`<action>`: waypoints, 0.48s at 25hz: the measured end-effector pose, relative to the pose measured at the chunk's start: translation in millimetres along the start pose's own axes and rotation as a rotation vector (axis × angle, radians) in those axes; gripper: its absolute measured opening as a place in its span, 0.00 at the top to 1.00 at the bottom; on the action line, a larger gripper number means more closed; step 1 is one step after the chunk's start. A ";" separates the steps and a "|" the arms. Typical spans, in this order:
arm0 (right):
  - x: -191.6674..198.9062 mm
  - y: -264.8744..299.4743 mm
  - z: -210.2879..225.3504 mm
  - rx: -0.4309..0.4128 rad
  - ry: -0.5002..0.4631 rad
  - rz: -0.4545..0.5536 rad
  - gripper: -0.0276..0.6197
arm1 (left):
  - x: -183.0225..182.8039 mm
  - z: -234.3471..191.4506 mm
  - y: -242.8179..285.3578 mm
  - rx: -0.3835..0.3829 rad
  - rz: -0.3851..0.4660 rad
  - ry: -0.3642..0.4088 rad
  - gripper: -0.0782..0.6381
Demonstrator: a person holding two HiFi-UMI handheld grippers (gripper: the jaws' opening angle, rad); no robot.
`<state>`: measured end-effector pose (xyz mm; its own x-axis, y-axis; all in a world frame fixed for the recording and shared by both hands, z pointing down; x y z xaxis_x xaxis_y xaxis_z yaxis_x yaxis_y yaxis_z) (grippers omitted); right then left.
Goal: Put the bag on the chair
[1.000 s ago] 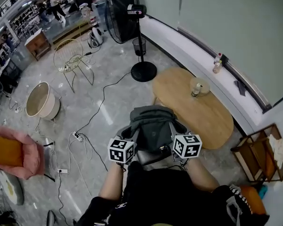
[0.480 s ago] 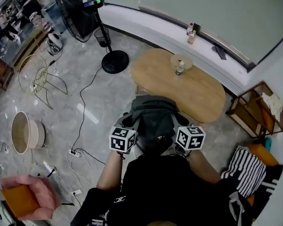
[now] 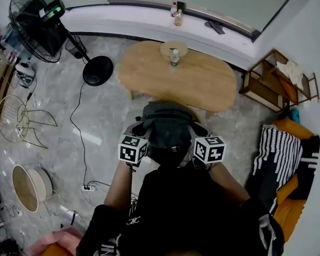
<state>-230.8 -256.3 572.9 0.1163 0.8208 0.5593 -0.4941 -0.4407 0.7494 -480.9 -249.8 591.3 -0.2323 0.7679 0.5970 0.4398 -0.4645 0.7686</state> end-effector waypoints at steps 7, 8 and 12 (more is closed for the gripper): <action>26.9 13.2 26.3 0.085 0.096 -0.057 0.86 | 5.2 -1.2 55.2 0.096 -0.117 0.053 0.75; 29.9 16.8 30.6 0.097 0.102 -0.068 0.86 | 6.4 -1.6 63.9 0.104 -0.135 0.055 0.75; 46.0 36.7 49.2 0.138 0.115 -0.119 0.86 | 17.3 -1.6 98.3 0.114 -0.209 0.077 0.75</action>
<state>-201.1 -252.6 643.6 0.0634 0.9027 0.4257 -0.3596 -0.3772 0.8535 -443.1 -282.8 677.5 -0.3916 0.8041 0.4473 0.4694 -0.2435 0.8487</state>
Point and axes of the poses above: the fingertips, and each gripper's own axes: y forward along the fingers, z to its right, x out of its underside, the point moved 9 cm from there along -y, backward along the fingers, and after that the axes turned 14 degrees about -z, right-handed, at the moved point
